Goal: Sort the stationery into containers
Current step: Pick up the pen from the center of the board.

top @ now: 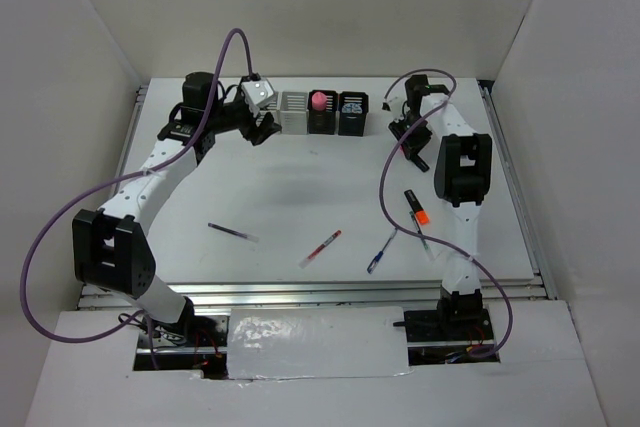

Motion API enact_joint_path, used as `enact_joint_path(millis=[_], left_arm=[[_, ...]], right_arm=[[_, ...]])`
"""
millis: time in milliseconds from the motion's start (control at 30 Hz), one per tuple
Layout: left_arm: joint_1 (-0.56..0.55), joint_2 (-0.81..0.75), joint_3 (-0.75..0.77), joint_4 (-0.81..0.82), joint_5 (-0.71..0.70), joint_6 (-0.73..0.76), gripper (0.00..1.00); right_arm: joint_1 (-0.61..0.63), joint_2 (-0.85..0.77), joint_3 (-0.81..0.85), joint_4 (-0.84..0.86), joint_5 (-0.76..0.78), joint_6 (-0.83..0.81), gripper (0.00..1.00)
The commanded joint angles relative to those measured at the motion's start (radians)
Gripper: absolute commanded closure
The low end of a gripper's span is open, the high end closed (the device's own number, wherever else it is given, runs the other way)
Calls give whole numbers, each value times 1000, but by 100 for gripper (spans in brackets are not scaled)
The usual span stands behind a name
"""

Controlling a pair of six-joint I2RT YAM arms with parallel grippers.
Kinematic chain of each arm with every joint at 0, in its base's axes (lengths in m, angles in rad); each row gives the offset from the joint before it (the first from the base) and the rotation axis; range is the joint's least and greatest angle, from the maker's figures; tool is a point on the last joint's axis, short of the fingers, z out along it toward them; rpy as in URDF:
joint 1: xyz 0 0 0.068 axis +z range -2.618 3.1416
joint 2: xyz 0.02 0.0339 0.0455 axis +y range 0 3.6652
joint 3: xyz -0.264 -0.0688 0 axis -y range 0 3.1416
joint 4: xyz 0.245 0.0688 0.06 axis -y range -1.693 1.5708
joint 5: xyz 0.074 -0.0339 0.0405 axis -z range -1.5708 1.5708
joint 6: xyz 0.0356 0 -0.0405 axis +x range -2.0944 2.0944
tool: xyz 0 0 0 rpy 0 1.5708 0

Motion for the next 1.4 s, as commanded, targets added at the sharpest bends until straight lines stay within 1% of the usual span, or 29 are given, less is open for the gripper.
enact_joint_path(millis=[0,33,67,100,167,200,233,267,300,333,400,433,500,533,567,600,667,700,733,800,833,900,933,1000,1100,1233,1267,1367], left_arm=[[-3,-20,-3,10,18,47,24],[-4,-28,-4,4,25,60,24],[-4,-32,-10,1,35,66,24],[-4,-37,-12,-3,43,70,24],[-3,-63,-39,0,55,96,25],[-6,-75,-50,2,72,118,25],[-11,-104,-67,4,74,170,25],[-24,-120,-114,28,68,205,25],[-33,-139,-139,43,68,243,25],[-44,-182,-200,59,71,341,25],[-86,-218,-257,73,77,456,26],[-104,-244,-303,71,80,563,26],[-159,-274,-334,71,88,688,26],[-179,-281,-360,71,89,725,27],[-223,-285,-372,71,89,763,27],[-248,-293,-383,112,80,822,27],[-312,-293,-417,129,74,874,28],[-334,-290,-426,137,68,947,29],[-374,-290,-455,154,46,980,29],[-402,-285,-492,201,29,1061,30],[-411,-278,-512,241,23,1074,30],[-431,-249,-482,208,28,1122,30],[-437,-238,-469,158,34,1132,29],[-448,-212,-437,108,41,1152,28],[-462,-186,-415,91,51,1175,27],[-488,-129,-345,-48,46,1251,27],[-494,-115,-324,-135,34,1291,28],[-503,-57,-265,-235,13,1337,29]], right_arm=[[7,23,1,-17,34,-15,65],[9,12,-8,-17,32,-15,76],[7,0,-9,-25,19,-12,80],[7,-13,-14,-29,6,-8,89],[9,-80,-29,-34,-26,18,93],[10,-108,-35,-34,-69,44,95],[13,-166,-49,-35,-95,60,97],[18,-195,-54,-45,-121,98,99],[31,-250,-66,-51,-185,113,100],[41,-272,-72,-58,-213,132,100],[62,-313,-95,-68,-265,188,100],[91,-350,-127,-66,-305,205,100],[120,-388,-182,-49,-331,262,100],[151,-396,-196,-45,-363,285,100],[163,-402,-212,-34,-383,332,100],[177,-405,-233,-32,-400,356,100],[212,-402,-247,-37,-475,415,100],[222,-390,-255,-42,-500,434,100],[242,-386,-255,-48,-547,475,100],[255,-364,-253,-57,-587,517,100],[265,-358,-252,-60,-603,534,100],[285,-347,-250,-63,-649,599,100],[292,-347,-252,-63,-657,616,100],[314,-347,-258,-52,-654,666,100],[349,-353,-256,-52,-628,699,100],[389,-364,-261,-46,-615,719,100],[397,-362,-255,-52,-611,719,100],[420,-366,-258,-57,-601,718,100]])
